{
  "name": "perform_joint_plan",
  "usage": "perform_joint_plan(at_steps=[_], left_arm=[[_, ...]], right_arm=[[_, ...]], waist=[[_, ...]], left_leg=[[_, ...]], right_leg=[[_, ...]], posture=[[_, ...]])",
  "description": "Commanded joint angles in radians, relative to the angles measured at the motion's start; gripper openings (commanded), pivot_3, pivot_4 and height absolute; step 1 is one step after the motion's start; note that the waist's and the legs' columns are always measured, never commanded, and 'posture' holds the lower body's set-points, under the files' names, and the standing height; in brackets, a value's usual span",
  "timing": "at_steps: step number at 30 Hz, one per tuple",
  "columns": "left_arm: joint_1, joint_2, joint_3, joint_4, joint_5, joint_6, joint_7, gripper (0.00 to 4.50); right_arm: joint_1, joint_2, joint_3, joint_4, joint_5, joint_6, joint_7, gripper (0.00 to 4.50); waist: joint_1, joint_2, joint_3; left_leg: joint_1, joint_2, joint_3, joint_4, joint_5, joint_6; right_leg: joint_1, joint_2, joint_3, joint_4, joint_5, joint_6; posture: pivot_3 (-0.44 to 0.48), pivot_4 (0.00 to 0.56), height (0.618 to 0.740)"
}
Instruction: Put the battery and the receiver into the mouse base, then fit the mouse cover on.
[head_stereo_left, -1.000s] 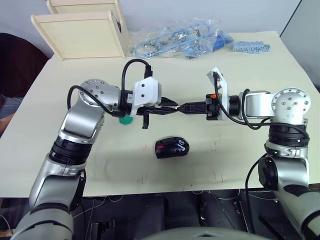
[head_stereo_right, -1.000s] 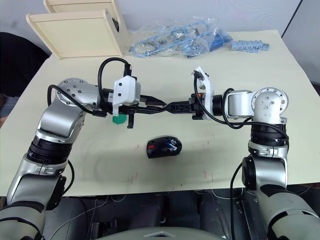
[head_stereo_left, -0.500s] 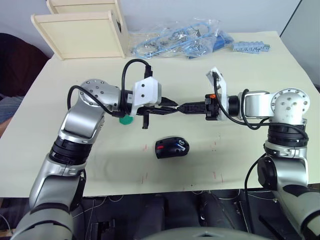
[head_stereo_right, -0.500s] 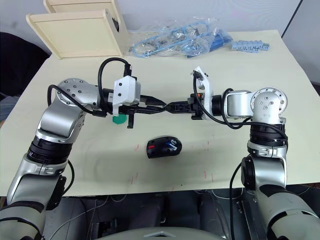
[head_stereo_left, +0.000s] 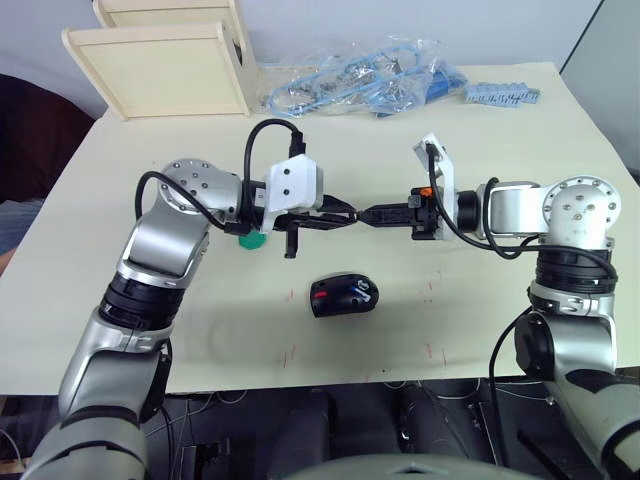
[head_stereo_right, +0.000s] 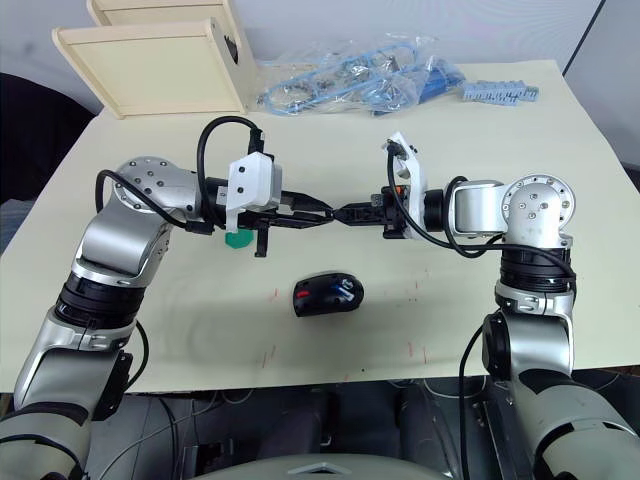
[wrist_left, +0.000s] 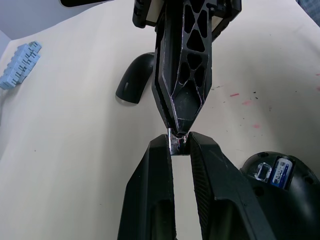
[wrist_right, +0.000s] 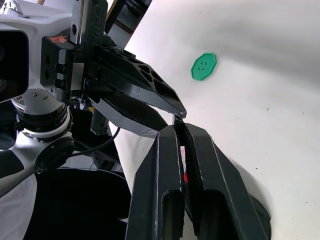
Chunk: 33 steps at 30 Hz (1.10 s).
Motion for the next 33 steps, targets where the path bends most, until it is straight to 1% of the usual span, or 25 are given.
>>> perform_joint_plan(at_steps=[1, 3, 4, 5, 6, 7, 9, 10, 12, 14, 21, 24, 30, 33], left_arm=[[0.009, -0.005, 0.048, -0.05, -0.068, 0.066, 0.013, 1.01], [0.028, 0.0, 0.068, -0.068, -0.098, 0.119, 0.026, 1.86], [0.037, 0.002, 0.079, -0.077, -0.112, 0.139, 0.033, 2.14], [0.046, 0.003, 0.091, -0.087, -0.128, 0.162, 0.043, 2.52], [0.057, 0.004, 0.104, -0.1, -0.147, 0.19, 0.053, 3.01], [0.069, 0.007, 0.118, -0.112, -0.164, 0.213, 0.062, 3.63], [0.1, 0.014, 0.144, -0.136, -0.194, 0.253, 0.076, 4.34], [0.126, 0.017, 0.169, -0.153, -0.224, 0.284, 0.087, 4.44], [0.18, 0.026, 0.213, -0.186, -0.276, 0.334, 0.1, 4.44], [0.225, 0.036, 0.233, -0.209, -0.297, 0.351, 0.106, 4.44], [0.394, 0.057, 0.289, -0.283, -0.353, 0.341, 0.122, 4.44], [0.44, 0.057, 0.297, -0.297, -0.357, 0.319, 0.125, 4.44], [0.518, 0.066, 0.292, -0.308, -0.353, 0.269, 0.116, 4.44], [0.569, 0.076, 0.286, -0.296, -0.338, 0.212, 0.089, 4.44]], right_arm=[[-0.012, -0.004, -0.01, -0.03, 0.024, 0.006, 0.001, 0.0], [-0.009, -0.014, -0.009, -0.038, 0.027, 0.006, 0.004, 0.0], [-0.008, -0.02, -0.009, -0.04, 0.028, 0.006, 0.005, 0.0], [-0.006, -0.025, -0.008, -0.043, 0.028, 0.006, 0.008, 0.0], [-0.002, -0.033, -0.008, -0.048, 0.029, 0.006, 0.01, 0.0], [0.002, -0.042, -0.007, -0.053, 0.031, 0.006, 0.014, 0.0], [0.015, -0.059, -0.008, -0.064, 0.038, 0.006, 0.019, 0.0], [0.029, -0.074, -0.008, -0.076, 0.042, 0.006, 0.025, 0.0], [0.061, -0.105, -0.005, -0.1, 0.049, 0.006, 0.037, 0.0], [0.085, -0.125, -0.007, -0.117, 0.055, 0.006, 0.044, 0.0], [0.203, -0.174, -0.05, -0.182, 0.064, -0.004, 0.075, 0.0], [0.257, -0.19, -0.064, -0.209, 0.066, -0.032, 0.097, 0.0], [0.425, -0.263, -0.085, -0.27, 0.046, -0.171, 0.228, 0.0], [0.533, -0.336, -0.067, -0.314, 0.006, -0.253, 0.317, 0.0]], waist=[[0.0, 0.0, 0.0], [-0.001, 0.0, 0.0], [-0.001, 0.0, 0.0], [-0.001, 0.0, 0.0], [-0.001, 0.0, 0.0], [-0.001, 0.0, 0.0], [0.0, 0.0, 0.0], [0.0, 0.0, 0.0], [0.0, 0.0, 0.0], [-0.001, 0.0, 0.0], [0.002, 0.0, 0.0], [0.005, 0.0, 0.0], [0.006, 0.0, 0.0], [0.007, 0.0, 0.0]], left_leg=[[0.0, 0.0, 0.0, 0.0, 0.0, 0.0], [0.0, 0.0, 0.0, 0.0, 0.0, 0.0], [0.0, 0.0, 0.0, 0.0, 0.0, 0.0], [0.0, 0.0, 0.0, 0.0, 0.0, 0.0], [0.0, 0.0, 0.0, 0.0, 0.0, 0.0], [0.0, 0.0, 0.0, 0.0, 0.0, 0.0], [0.0, 0.0, 0.0, 0.0, 0.0, 0.0], [0.0, 0.0, 0.0, 0.0, 0.0, 0.0], [0.0, 0.0, 0.0, 0.0, 0.0, 0.0], [0.0, 0.0, 0.0, 0.0, 0.0, 0.0], [0.001, 0.0, 0.0, 0.0, 0.0, 0.0], [0.001, 0.0, 0.0, 0.0, 0.0, 0.0], [0.001, 0.0, 0.001, 0.0, 0.0, 0.0], [0.001, 0.0, 0.001, 0.0, 0.0, 0.001]], right_leg=[[0.0, 0.0, 0.0, 0.0, 0.0, 0.0], [0.0, 0.0, 0.0, 0.0, 0.0, 0.0], [0.0, 0.0, 0.0, 0.0, 0.0, 0.0], [0.0, 0.0, 0.0, 0.0, 0.0, 0.0], [0.0, 0.0, 0.0, 0.0, 0.0, 0.0], [0.0, 0.0, 0.0, 0.0, 0.0, 0.0], [0.0, 0.0, 0.0, 0.0, 0.0, 0.0], [0.0, 0.0, 0.0, 0.0, 0.0, 0.0], [0.0, 0.0, 0.0, 0.0, 0.0, 0.0], [0.0, 0.0, 0.0, 0.0, 0.0, 0.0], [0.0, 0.0, 0.001, 0.001, 0.0, 0.0], [0.0, 0.0, 0.001, 0.001, 0.0, 0.0], [0.001, 0.0, 0.001, 0.0, 0.0, 0.0], [0.001, 0.0, 0.001, 0.0, 0.0, 0.0]], posture=[[0.0, 0.15, 0.74], [0.0, 0.15, 0.74], [0.0, 0.15, 0.74], [0.0, 0.15, 0.74], [0.0, 0.15, 0.74], [0.0, 0.15, 0.74], [0.0, 0.15, 0.74], [0.0, 0.15, 0.74], [0.0, 0.15, 0.74], [0.0, 0.15, 0.74], [0.0, 0.15, 0.74], [0.0, 0.15, 0.74], [0.0, 0.15, 0.74], [0.0, 0.15, 0.74]])
